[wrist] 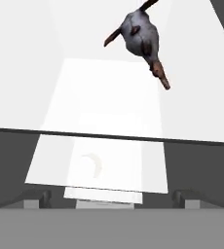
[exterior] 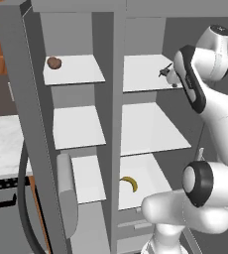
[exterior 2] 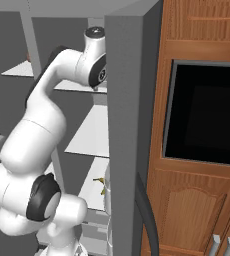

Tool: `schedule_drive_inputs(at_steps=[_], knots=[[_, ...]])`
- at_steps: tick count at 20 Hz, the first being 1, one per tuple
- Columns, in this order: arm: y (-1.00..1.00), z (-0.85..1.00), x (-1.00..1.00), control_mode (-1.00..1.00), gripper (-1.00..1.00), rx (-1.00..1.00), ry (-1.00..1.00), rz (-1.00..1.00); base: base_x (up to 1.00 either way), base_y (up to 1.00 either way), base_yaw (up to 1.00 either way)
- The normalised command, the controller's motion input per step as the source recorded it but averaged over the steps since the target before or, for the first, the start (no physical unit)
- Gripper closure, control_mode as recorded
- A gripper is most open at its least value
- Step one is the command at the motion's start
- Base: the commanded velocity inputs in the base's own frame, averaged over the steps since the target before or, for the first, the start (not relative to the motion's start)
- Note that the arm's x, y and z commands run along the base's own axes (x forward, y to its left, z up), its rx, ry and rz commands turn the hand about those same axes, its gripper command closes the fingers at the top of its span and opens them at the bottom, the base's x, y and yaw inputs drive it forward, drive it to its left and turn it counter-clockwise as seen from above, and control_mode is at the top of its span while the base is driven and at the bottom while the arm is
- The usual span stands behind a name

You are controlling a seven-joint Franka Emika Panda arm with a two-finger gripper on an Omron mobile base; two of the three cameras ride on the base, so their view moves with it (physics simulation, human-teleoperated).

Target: There's a fish in the fridge that needs to be moved to the freezer for freezing. Pick up the fish from the fridge, place it on any shelf in the freezer, and close the fridge and freezer doors when done.

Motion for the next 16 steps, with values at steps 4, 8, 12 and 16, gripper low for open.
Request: schedule_drive_inputs(at_steps=[4,8,12,16], knots=[[-0.16,0.00,0.61,-1.00,-1.00,0.00,0.00,0.00,0.00,0.00,0.00],[-0.23,0.00,0.59,-1.00,-1.00,0.00,0.00,0.00,0.00,0.00,0.00],[-0.06,0.00,0.53,-1.00,-1.00,0.00,0.00,0.00,0.00,0.00,0.00],[-0.06,0.00,0.49,-1.00,-1.00,0.00,0.00,0.00,0.00,0.00,0.00]])
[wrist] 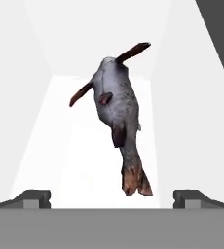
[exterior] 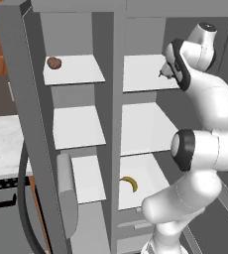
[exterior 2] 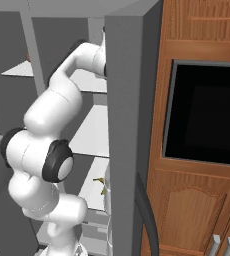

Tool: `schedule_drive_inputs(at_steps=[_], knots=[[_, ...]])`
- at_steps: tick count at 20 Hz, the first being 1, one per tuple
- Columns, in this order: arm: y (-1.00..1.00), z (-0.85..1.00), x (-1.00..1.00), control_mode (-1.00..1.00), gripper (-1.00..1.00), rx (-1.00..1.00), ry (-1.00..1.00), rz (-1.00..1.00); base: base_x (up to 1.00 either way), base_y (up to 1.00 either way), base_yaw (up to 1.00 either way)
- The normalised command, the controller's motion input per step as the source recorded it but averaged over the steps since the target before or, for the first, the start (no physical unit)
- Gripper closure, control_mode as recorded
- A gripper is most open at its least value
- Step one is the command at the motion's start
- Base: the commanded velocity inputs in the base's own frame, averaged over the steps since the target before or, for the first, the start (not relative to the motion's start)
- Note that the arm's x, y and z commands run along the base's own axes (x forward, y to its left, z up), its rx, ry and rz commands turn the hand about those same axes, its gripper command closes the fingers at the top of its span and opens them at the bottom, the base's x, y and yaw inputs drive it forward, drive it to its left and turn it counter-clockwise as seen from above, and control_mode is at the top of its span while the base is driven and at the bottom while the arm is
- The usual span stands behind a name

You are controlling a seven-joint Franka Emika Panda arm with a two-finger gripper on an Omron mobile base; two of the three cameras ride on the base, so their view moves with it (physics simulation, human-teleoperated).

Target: There's a fish in the fridge that needs to be moved to the freezer for freezing. Pick up the fish from the fridge, place it on any shelf in the freezer, and close the fridge and freezer doors when done.

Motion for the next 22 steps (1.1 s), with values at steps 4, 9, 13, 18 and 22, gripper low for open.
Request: schedule_drive_inputs(at_steps=[4,9,13,18,22], knots=[[-0.22,0.00,0.31,-1.00,-1.00,0.01,0.00,0.06,0.00,0.00,0.00],[-0.20,-0.04,0.39,-1.00,-1.00,0.00,0.00,0.09,0.00,0.00,0.00],[-0.03,-0.11,0.37,-1.00,-1.00,0.00,0.00,0.08,0.00,0.00,0.00],[0.00,-0.11,0.37,-1.00,-1.00,0.00,0.00,0.05,0.00,0.00,0.00],[0.00,-0.09,0.35,-1.00,-1.00,0.00,0.00,0.05,0.00,0.00,0.00]])
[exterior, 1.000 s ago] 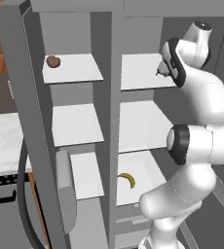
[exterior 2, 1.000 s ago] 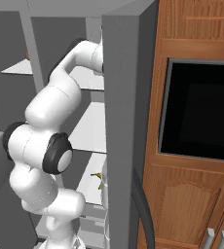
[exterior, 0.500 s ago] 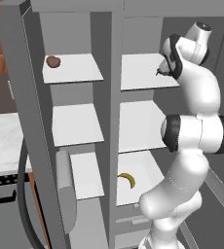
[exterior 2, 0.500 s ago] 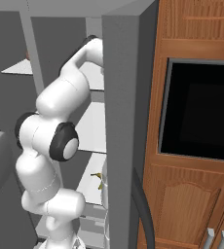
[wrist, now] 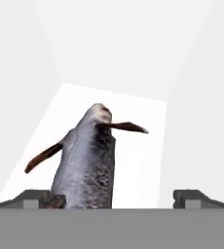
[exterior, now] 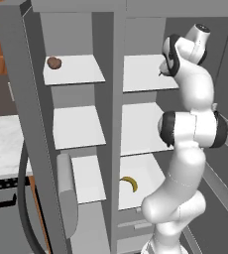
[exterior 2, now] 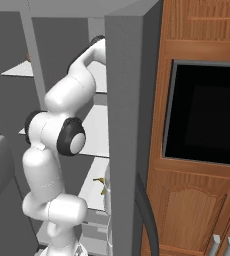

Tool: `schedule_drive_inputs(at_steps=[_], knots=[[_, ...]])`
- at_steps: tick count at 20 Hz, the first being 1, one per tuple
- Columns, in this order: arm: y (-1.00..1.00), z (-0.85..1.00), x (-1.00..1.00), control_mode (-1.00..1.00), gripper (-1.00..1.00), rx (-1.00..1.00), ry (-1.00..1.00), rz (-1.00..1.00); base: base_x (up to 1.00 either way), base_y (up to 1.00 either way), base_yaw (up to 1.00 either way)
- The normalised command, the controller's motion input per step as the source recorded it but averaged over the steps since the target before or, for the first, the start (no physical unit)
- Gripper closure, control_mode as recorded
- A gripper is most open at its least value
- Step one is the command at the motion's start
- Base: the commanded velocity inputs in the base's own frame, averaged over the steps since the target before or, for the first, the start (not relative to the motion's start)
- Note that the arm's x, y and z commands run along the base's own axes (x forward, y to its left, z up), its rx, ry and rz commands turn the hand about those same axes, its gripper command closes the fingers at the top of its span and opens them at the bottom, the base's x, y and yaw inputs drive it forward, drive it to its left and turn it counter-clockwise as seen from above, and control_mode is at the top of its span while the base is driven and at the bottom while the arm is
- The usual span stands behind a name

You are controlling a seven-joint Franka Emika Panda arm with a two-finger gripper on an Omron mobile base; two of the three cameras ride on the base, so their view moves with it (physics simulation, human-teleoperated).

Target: There's a fish in the fridge that needs to be moved to the freezer for freezing. Pick up the fish from the fridge, place it on any shelf in the freezer, and close the fridge and freezer doors when done.

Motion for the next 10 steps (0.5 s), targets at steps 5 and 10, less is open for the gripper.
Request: schedule_drive_inputs(at_steps=[5,10], knots=[[0.00,-0.22,0.28,-1.00,-1.00,0.00,0.00,0.03,0.00,0.00,0.00],[0.23,-0.56,-0.01,-1.00,1.00,-0.05,0.00,0.04,0.00,0.00,0.00]])
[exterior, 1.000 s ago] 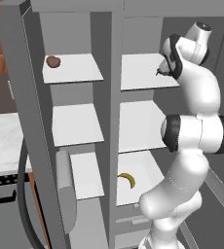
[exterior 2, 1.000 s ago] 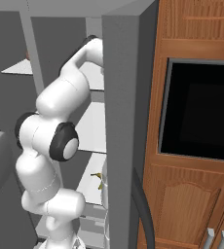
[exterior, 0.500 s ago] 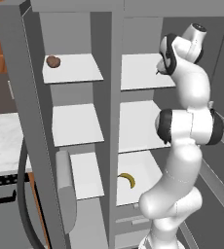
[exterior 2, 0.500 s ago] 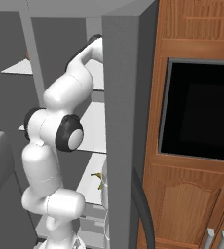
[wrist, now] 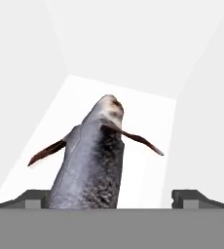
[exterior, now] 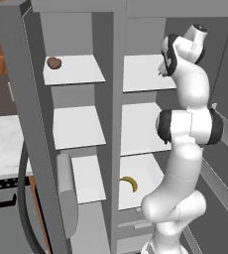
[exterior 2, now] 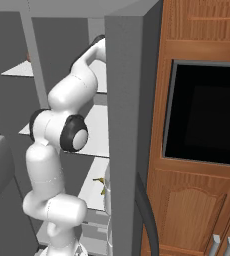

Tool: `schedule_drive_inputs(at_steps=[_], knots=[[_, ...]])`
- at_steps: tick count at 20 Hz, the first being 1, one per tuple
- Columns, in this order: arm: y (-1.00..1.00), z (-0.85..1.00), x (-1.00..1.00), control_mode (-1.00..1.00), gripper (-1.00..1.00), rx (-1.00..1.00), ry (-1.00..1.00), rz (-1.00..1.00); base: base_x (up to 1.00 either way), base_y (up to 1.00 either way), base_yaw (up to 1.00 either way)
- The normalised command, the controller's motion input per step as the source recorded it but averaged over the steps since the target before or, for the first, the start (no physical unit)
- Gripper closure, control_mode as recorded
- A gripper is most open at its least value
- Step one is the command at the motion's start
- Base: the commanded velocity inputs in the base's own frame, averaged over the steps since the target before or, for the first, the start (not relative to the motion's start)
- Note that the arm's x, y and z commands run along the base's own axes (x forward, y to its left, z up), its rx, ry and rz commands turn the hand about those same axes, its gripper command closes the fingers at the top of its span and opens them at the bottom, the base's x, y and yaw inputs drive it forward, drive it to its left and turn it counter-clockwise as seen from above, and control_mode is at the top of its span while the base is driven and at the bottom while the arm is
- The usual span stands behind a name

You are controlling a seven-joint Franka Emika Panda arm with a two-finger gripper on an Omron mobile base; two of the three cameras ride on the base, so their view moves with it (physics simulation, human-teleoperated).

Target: There's a fish in the fridge that needs to be moved to the freezer for freezing. Pick up the fish from the fridge, place it on any shelf in the freezer, and close the fridge and freezer doors when done.

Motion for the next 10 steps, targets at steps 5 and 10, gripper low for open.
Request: schedule_drive_inputs(at_steps=[5,10], knots=[[0.65,-0.93,-0.10,-1.00,1.00,-0.13,0.00,0.03,0.00,0.00,0.00],[0.16,-0.67,-0.01,-1.00,1.00,-0.03,0.02,0.04,0.00,0.00,0.00]])
